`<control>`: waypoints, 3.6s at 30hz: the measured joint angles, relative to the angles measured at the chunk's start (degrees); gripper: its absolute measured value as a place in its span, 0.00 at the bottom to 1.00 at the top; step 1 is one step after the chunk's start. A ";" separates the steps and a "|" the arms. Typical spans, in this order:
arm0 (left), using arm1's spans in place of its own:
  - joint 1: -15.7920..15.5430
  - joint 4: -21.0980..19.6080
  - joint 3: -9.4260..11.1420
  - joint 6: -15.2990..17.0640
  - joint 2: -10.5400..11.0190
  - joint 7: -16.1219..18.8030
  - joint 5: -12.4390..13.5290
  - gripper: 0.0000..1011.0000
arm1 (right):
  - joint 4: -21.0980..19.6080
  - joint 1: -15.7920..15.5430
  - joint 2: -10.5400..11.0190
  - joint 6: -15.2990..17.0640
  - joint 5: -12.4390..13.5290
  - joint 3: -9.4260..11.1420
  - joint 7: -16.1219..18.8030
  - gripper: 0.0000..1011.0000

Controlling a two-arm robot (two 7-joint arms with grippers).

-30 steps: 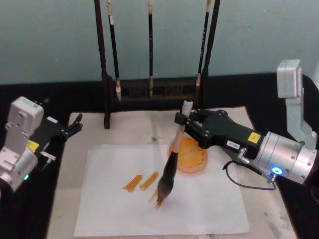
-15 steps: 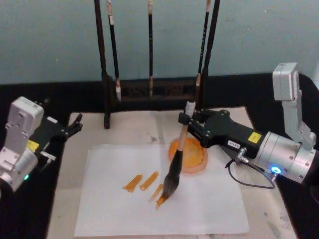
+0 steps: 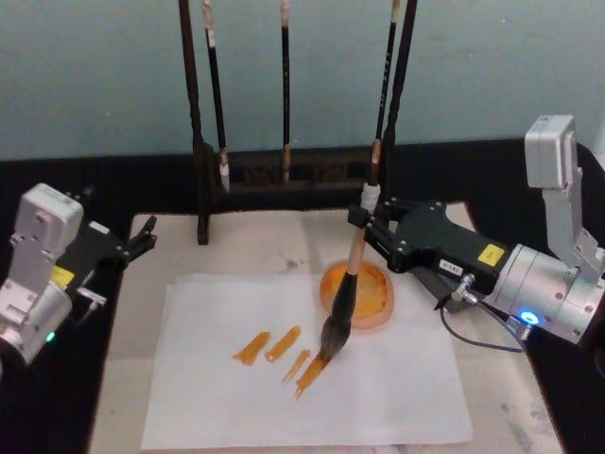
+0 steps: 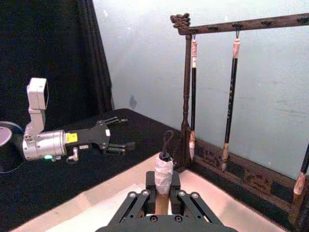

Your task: Pick up the brush from the inkstone, write on the paper, then place the brush back to its original position.

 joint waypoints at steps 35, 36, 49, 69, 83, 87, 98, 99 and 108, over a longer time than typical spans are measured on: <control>0.00 0.00 0.00 0.00 0.00 0.00 0.00 1.00 | -2.36 -0.62 -0.12 1.75 3.03 -1.64 2.97 0.17; 0.00 0.00 0.00 0.00 0.00 0.00 0.00 1.00 | -2.00 -0.50 -0.16 1.75 2.95 -1.71 2.75 0.17; 0.00 0.00 0.00 0.00 0.00 0.00 0.00 1.00 | 0.17 0.07 -0.64 0.89 1.55 -1.22 1.39 0.17; 0.00 0.00 0.00 0.00 0.00 0.00 0.00 1.00 | -1.37 -1.32 -0.90 0.83 6.36 2.18 1.41 0.17; 0.00 0.00 0.00 0.00 0.00 0.00 0.00 1.00 | -2.32 -1.56 -0.30 0.92 10.18 2.43 1.09 0.17; 0.00 0.00 0.00 0.00 0.00 0.00 0.00 1.00 | -2.09 -1.32 -0.29 0.82 10.48 2.18 0.84 0.17; 0.00 0.00 0.00 0.00 0.00 0.00 0.00 1.00 | -0.44 -1.25 -1.73 1.11 15.46 3.96 -1.72 0.17; 0.00 0.00 0.00 0.00 0.00 0.00 0.00 1.00 | 0.13 -1.30 -2.21 1.39 17.00 4.56 -2.37 0.17; 0.00 0.00 0.00 0.00 0.00 0.00 0.00 1.00 | 3.60 -1.83 -5.02 3.35 26.62 8.38 -7.17 0.17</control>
